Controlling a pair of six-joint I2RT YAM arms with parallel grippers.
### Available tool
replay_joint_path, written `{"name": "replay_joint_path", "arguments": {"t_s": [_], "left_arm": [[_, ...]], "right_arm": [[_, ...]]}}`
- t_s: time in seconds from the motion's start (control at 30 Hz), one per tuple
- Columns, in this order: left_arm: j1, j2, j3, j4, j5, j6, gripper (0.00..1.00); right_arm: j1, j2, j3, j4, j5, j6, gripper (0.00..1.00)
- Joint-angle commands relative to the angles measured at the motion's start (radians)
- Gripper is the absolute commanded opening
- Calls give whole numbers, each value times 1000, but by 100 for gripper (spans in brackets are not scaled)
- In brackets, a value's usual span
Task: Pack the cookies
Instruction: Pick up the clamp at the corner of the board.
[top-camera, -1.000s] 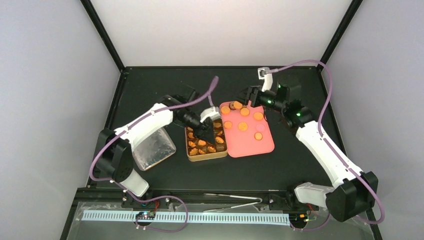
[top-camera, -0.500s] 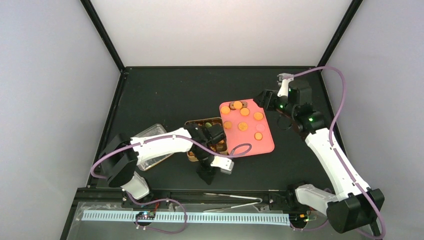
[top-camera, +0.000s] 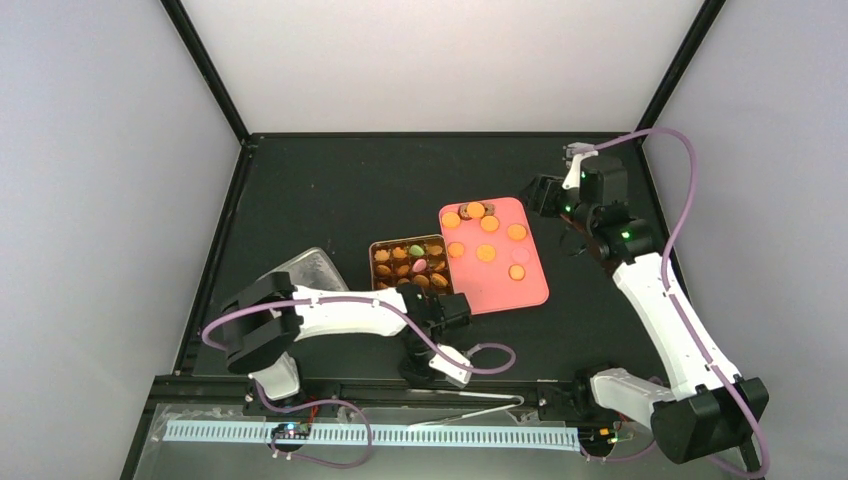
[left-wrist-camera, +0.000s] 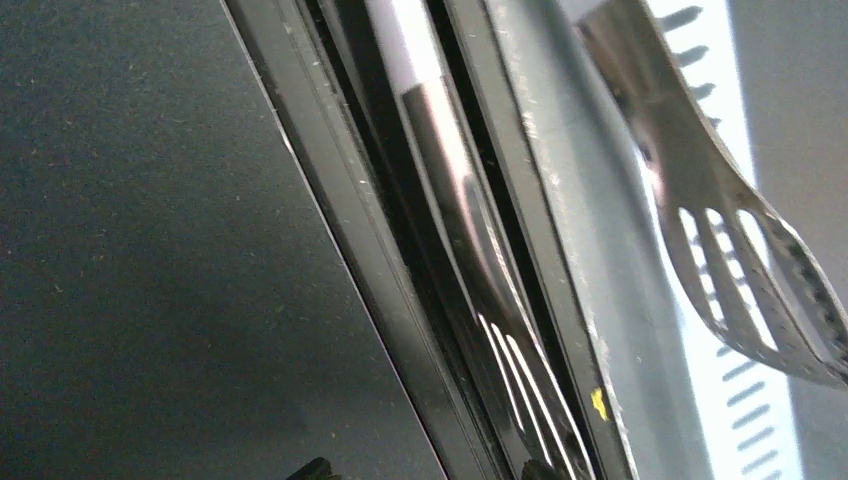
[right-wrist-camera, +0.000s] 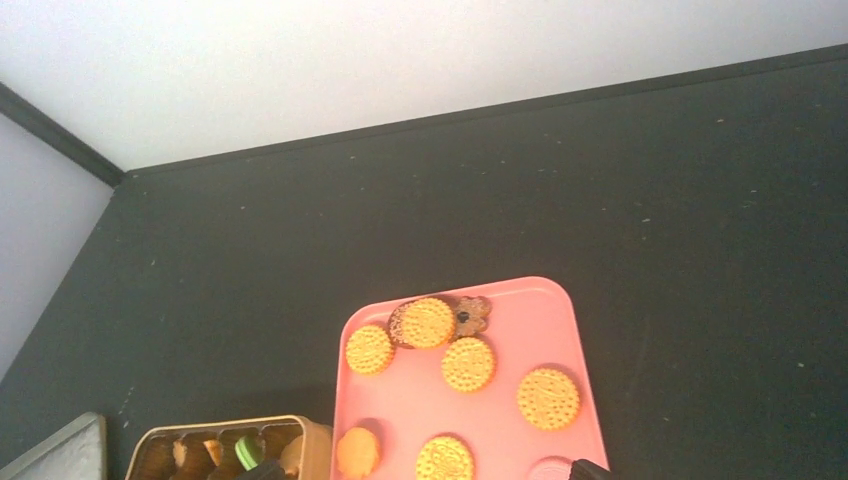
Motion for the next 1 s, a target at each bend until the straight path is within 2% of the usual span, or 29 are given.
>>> {"name": "replay_joint_path", "arguments": {"t_s": [0.0, 0.23, 0.33, 0.4, 0.53, 0.7, 0.97], "left_arm": [[-36, 41, 9, 75, -97, -111, 48], [-92, 55, 31, 99, -147, -155, 45], [-80, 45, 54, 79, -248, -138, 45], [-41, 31, 93, 53, -259, -126, 46], [20, -9, 189, -35, -194, -101, 50], [-16, -40, 178, -91, 10, -107, 57], [-91, 24, 134, -11, 16, -152, 57]], "right_arm": [[-17, -43, -6, -18, 54, 1, 75], [-22, -96, -15, -63, 76, -17, 73], [-22, -112, -11, -81, 89, -31, 73], [-23, -120, -7, -93, 104, -42, 73], [-24, -127, -5, -112, 132, -52, 73], [-29, -130, -6, -114, 132, -51, 73], [-40, -105, -5, -105, 124, -54, 73]]}}
